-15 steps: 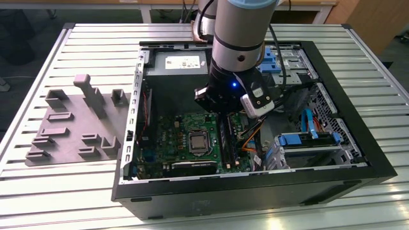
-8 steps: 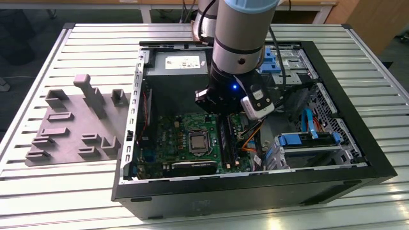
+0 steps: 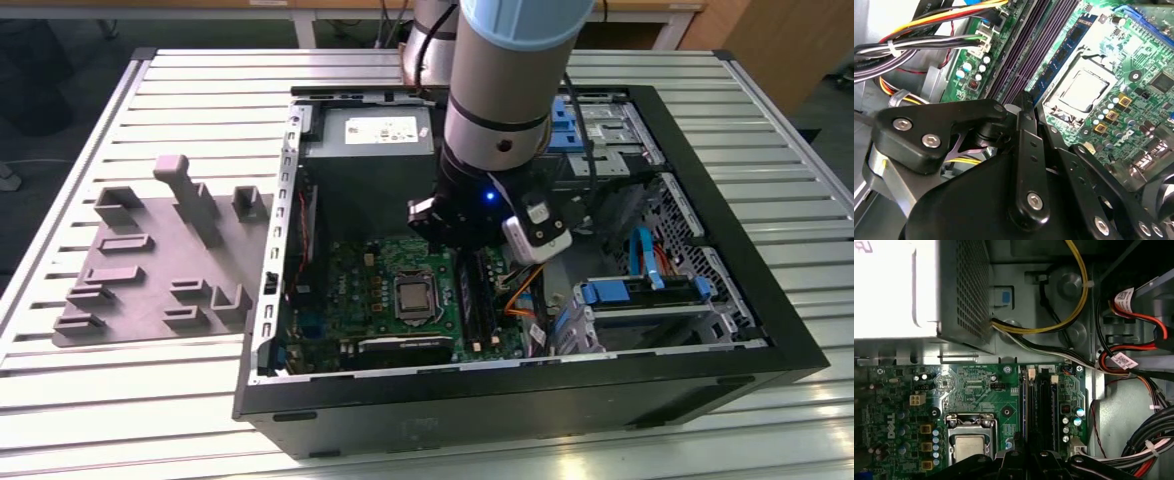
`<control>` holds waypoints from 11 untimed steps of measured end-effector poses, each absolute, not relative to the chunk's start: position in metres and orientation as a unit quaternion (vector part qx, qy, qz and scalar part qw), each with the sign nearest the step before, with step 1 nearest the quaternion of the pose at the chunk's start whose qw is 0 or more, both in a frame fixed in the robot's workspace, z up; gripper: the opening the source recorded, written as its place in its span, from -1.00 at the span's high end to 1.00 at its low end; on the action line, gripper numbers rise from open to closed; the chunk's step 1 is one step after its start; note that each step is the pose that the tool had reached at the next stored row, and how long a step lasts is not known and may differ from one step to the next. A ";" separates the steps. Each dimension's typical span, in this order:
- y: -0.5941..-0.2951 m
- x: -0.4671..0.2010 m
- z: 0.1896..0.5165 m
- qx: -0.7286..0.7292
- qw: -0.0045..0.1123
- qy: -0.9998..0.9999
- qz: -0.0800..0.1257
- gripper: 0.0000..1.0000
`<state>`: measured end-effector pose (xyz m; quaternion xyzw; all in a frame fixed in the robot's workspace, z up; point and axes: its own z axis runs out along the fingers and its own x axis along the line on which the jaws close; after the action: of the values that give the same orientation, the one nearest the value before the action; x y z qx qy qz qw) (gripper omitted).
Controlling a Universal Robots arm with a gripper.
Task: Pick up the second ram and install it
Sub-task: 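Insert the second ram into the second slot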
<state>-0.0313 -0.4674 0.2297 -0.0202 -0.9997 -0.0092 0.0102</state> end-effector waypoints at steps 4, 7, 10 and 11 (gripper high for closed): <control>-0.468 -0.031 0.229 -0.028 0.010 -1.000 -0.009 0.72; -0.467 -0.031 0.229 -0.028 0.010 -1.000 -0.009 0.72; -0.468 -0.031 0.228 -0.028 0.010 -0.999 -0.010 0.72; -0.469 -0.031 0.227 -0.028 0.010 -0.999 -0.011 0.72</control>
<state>-0.0308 -0.4691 0.2272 -0.0281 -0.9995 -0.0111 0.0103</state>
